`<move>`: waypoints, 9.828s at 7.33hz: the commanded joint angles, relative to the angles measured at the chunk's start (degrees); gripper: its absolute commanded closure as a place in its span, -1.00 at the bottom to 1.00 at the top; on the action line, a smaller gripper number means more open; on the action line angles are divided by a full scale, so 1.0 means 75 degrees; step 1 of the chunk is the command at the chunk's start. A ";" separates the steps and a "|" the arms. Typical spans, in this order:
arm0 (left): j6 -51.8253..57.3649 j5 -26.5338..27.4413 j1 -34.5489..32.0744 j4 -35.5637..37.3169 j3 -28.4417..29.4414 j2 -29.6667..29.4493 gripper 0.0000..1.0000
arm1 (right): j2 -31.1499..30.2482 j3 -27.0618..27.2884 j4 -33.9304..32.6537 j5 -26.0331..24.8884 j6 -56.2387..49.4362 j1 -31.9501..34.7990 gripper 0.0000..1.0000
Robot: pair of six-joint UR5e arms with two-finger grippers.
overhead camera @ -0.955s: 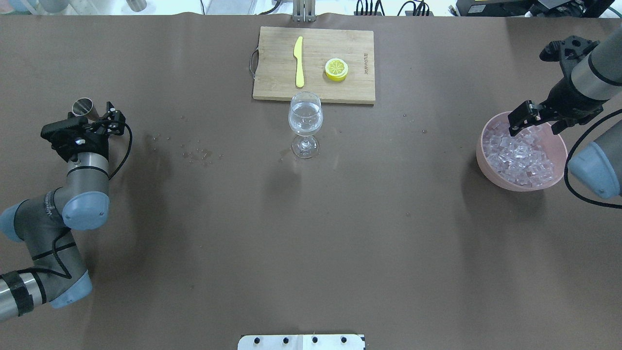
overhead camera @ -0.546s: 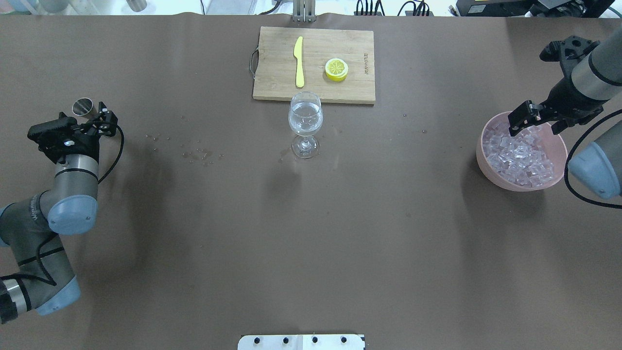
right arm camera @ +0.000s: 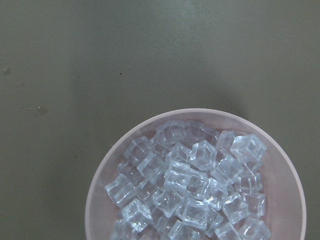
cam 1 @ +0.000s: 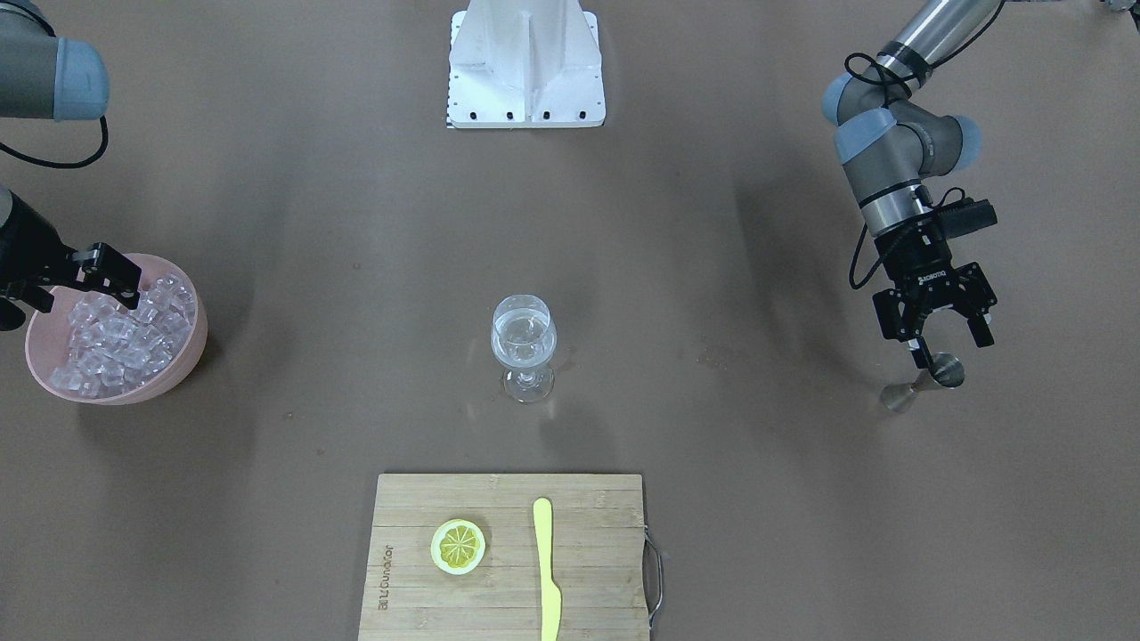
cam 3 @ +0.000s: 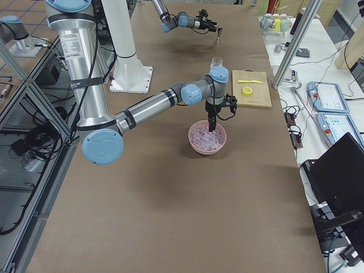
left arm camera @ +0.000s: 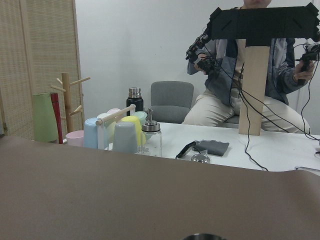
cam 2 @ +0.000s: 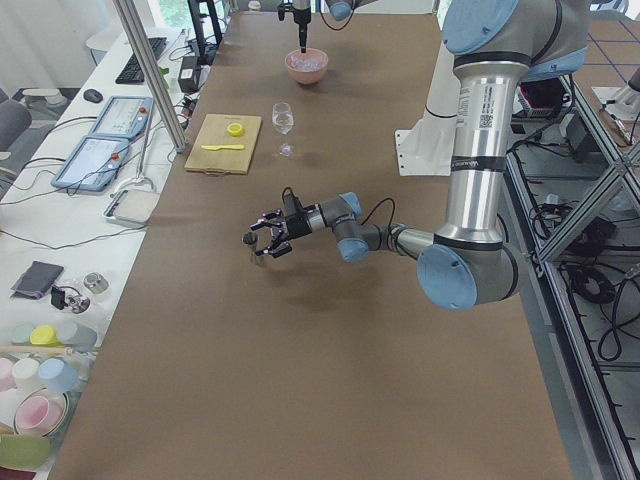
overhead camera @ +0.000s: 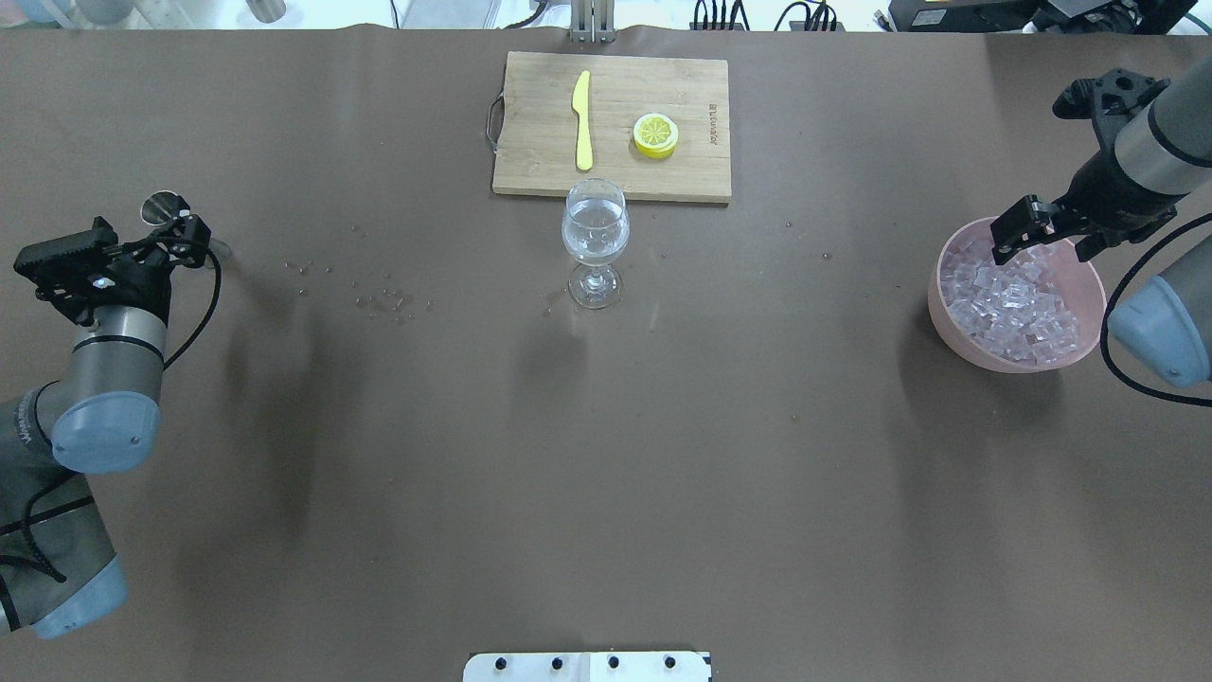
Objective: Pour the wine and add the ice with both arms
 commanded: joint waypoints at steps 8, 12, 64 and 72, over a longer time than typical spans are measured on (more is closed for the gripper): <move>0.2944 -0.4005 -0.2085 0.0356 -0.2589 0.0577 -0.96 | -0.0538 -0.0013 0.0910 -0.0831 0.0246 -0.0542 -1.00; 0.4313 -0.9024 -0.4770 0.2078 -0.3083 0.0460 -0.96 | -0.0599 -0.0295 0.1350 -0.0843 0.0270 -0.0741 -1.00; 1.0318 -1.1095 -0.7013 0.6861 -0.1489 -0.0841 -0.96 | 0.4476 -0.1644 0.3272 -0.2026 0.6036 -0.2570 -0.66; 1.0224 -1.1083 -0.7142 0.6428 -0.1302 -0.0689 -0.96 | 0.3281 -0.0486 0.1078 -0.0211 0.2785 -0.0698 -1.00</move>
